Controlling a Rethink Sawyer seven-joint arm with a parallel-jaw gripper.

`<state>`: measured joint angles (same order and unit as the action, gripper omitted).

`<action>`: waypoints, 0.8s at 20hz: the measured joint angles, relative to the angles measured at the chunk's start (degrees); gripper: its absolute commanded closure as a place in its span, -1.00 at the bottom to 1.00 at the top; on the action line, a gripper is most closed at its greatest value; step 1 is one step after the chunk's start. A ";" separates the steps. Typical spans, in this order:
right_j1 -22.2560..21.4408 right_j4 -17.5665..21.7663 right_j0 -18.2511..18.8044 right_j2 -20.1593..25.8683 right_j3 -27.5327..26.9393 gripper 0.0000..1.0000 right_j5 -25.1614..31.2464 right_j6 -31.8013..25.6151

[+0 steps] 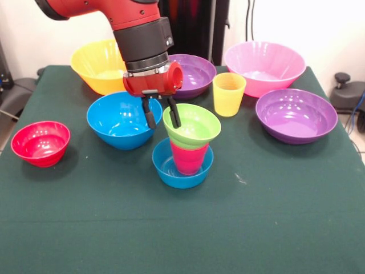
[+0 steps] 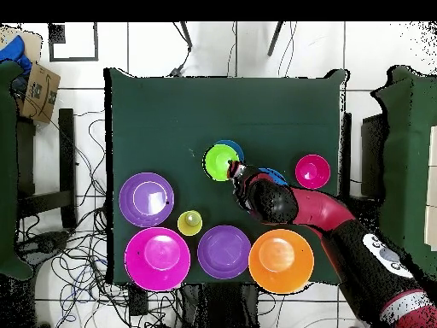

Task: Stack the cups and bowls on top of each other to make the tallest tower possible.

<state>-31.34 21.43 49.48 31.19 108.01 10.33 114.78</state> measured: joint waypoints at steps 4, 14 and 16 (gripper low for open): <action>0.05 0.00 0.11 0.03 0.00 -1.00 0.00 0.00; 0.25 0.72 1.02 0.11 0.00 -1.00 0.00 0.00; 0.25 0.88 1.19 0.13 0.00 -1.00 0.00 0.00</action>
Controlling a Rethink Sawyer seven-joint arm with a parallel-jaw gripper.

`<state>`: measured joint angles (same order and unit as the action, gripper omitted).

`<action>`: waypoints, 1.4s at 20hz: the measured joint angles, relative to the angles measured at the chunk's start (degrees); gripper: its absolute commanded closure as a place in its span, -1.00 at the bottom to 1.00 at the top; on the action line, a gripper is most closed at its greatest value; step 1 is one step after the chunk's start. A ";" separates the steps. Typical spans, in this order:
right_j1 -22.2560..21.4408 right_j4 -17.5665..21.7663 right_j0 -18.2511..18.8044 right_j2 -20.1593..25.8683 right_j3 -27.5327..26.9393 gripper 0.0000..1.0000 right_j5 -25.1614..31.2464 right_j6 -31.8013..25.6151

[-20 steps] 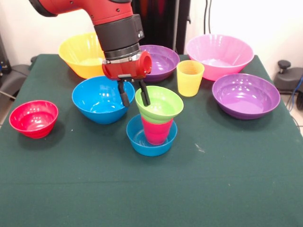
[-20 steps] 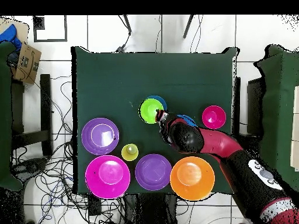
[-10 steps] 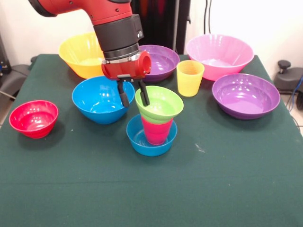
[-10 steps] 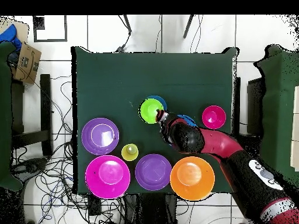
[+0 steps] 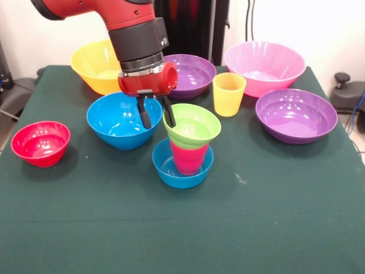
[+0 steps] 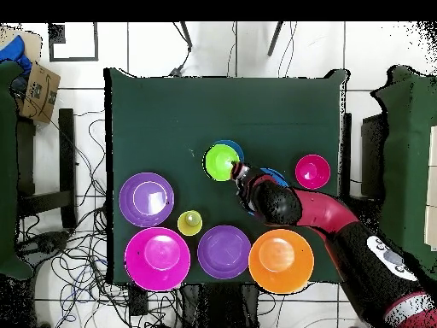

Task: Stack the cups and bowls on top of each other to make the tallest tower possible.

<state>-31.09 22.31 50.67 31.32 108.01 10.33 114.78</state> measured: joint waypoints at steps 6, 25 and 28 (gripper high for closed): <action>0.00 0.61 0.84 0.24 0.00 -1.00 0.01 0.00; 0.34 1.07 2.24 1.96 -0.01 -1.00 0.59 0.00; 1.43 1.07 3.05 2.94 -0.01 -1.00 1.04 0.00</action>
<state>-29.66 23.38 53.72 34.26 108.00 11.37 114.78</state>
